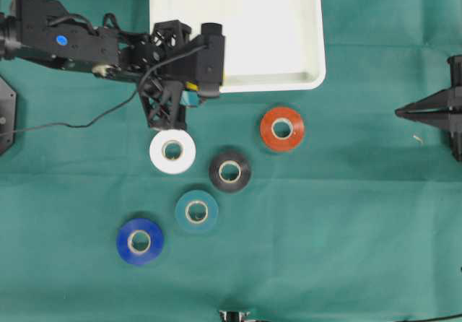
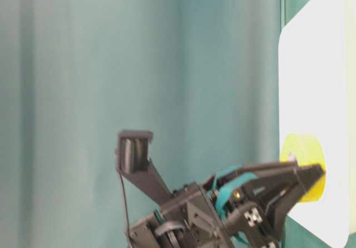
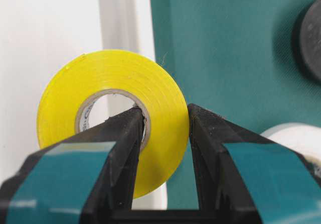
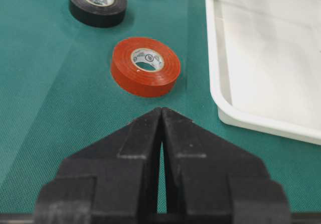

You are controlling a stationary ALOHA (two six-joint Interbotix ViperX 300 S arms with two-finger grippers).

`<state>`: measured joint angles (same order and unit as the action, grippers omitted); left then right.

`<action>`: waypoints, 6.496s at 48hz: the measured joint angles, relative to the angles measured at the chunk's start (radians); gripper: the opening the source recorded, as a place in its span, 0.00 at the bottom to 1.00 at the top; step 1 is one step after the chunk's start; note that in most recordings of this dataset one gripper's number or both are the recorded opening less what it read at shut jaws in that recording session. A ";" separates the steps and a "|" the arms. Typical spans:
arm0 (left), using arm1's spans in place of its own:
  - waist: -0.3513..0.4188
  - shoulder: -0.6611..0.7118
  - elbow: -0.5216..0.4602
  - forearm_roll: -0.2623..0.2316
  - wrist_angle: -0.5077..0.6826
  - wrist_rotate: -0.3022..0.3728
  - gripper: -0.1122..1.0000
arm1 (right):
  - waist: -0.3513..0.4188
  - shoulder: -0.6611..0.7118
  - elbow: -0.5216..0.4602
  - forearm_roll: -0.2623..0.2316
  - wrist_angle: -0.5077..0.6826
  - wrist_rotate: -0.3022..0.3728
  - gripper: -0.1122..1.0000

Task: Put the tape into the white case with the left arm.
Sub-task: 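Carry the yellow roll with the left gripper into the white tray, then release the yellow roll in the tray and withdraw the left gripper, then move the left gripper down to the blue roll, then grasp the blue roll by its rim with the left gripper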

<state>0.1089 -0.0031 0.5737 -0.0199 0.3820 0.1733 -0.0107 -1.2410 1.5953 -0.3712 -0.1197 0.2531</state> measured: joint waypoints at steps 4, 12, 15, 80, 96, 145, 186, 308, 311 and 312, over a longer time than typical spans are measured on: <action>0.008 -0.003 0.020 -0.002 -0.023 -0.002 0.33 | 0.000 0.000 0.000 0.000 0.000 0.000 0.02; 0.015 -0.003 0.044 0.000 -0.069 0.002 0.33 | 0.000 0.000 0.000 0.000 0.000 0.000 0.02; 0.018 -0.003 0.051 -0.002 -0.077 0.000 0.33 | 0.000 0.000 0.000 0.000 0.000 0.000 0.02; 0.011 -0.041 0.089 -0.002 -0.094 -0.008 0.75 | 0.000 0.000 0.000 0.000 0.000 -0.002 0.02; -0.064 -0.072 0.091 -0.003 -0.092 -0.009 0.74 | 0.000 0.000 0.000 0.000 0.000 0.000 0.02; -0.255 -0.341 0.330 -0.005 -0.092 -0.008 0.74 | 0.000 0.000 0.000 0.000 0.000 0.000 0.02; -0.373 -0.362 0.357 -0.005 -0.094 -0.011 0.74 | 0.000 0.000 -0.002 0.000 0.000 0.000 0.02; -0.586 0.101 0.158 -0.005 -0.189 -0.060 0.33 | 0.000 0.000 0.000 -0.002 0.000 0.000 0.02; -0.586 0.100 0.158 -0.005 -0.189 -0.060 0.33 | 0.000 0.000 0.000 0.000 0.000 0.000 0.02; -0.586 0.101 0.160 -0.006 -0.189 -0.060 0.33 | 0.000 0.000 0.000 0.000 0.000 0.000 0.02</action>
<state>-0.4771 0.0982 0.7332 -0.0261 0.1933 0.1135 -0.0107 -1.2410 1.5953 -0.3712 -0.1197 0.2531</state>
